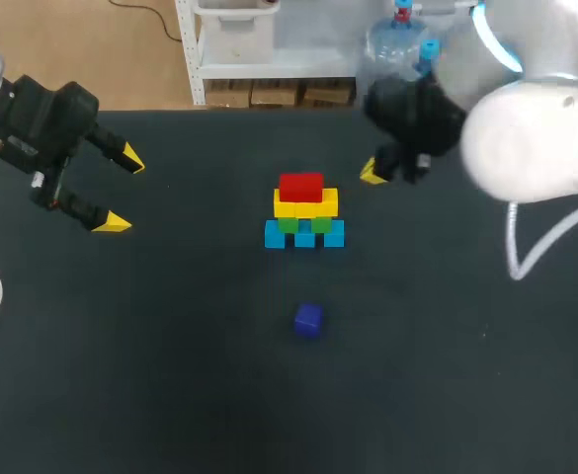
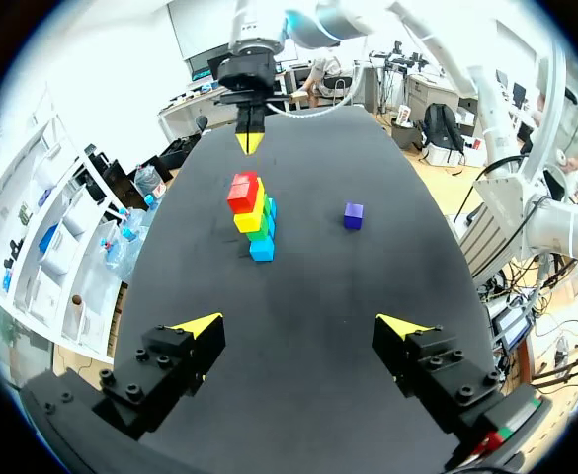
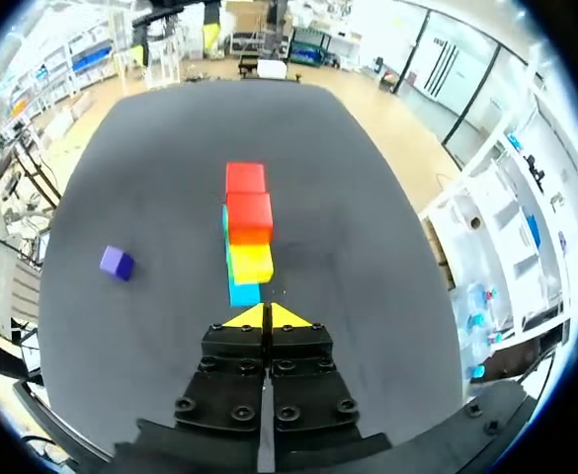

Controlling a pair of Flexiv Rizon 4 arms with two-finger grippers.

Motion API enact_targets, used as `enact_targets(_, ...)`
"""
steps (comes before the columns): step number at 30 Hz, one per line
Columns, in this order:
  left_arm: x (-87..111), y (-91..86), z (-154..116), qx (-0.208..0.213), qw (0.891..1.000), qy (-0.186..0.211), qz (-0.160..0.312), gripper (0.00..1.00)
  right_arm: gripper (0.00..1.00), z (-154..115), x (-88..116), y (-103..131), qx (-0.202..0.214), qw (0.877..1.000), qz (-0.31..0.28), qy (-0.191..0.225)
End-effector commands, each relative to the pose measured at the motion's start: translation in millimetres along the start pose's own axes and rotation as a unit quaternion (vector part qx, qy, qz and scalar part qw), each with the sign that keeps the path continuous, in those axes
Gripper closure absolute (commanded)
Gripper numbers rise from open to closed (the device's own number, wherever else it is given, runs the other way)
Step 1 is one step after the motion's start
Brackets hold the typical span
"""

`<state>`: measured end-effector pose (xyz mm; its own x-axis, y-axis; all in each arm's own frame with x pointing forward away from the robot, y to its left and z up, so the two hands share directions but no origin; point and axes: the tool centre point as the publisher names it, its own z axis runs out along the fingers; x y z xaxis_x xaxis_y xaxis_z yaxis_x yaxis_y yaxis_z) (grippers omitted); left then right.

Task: Place the blue cubes, place green cubes on the blue cubes, place the yellow cubes on the green cubes, then place the red cubes on the yellow cubes, and place purple cube on the red cubes.

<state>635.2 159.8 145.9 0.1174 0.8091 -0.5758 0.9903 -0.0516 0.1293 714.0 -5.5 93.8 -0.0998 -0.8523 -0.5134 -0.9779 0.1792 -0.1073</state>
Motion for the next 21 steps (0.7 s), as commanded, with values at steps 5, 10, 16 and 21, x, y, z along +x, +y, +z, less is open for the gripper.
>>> enact_targets(5,1.2,-0.5,0.1,-0.001,1.000,-0.002,0.002,0.00,0.00,-34.4,41.4,2.7,-0.006,0.996,-0.039,-0.081)
enact_targets(10,1.2,-0.5,0.1,-0.001,1.000,-0.002,0.002,0.00,0.00,-45.7,65.0,-0.3,-0.013,0.993,-0.039,-0.112)
enact_targets(16,1.2,-0.5,0.1,-0.001,1.000,-0.002,0.002,0.00,0.00,-56.4,80.3,-3.3,-0.023,0.990,-0.058,-0.125)
enact_targets(21,1.2,-0.5,0.1,-0.001,1.000,-0.002,0.002,0.00,0.00,-64.7,91.4,-7.4,-0.037,0.989,-0.047,-0.135)
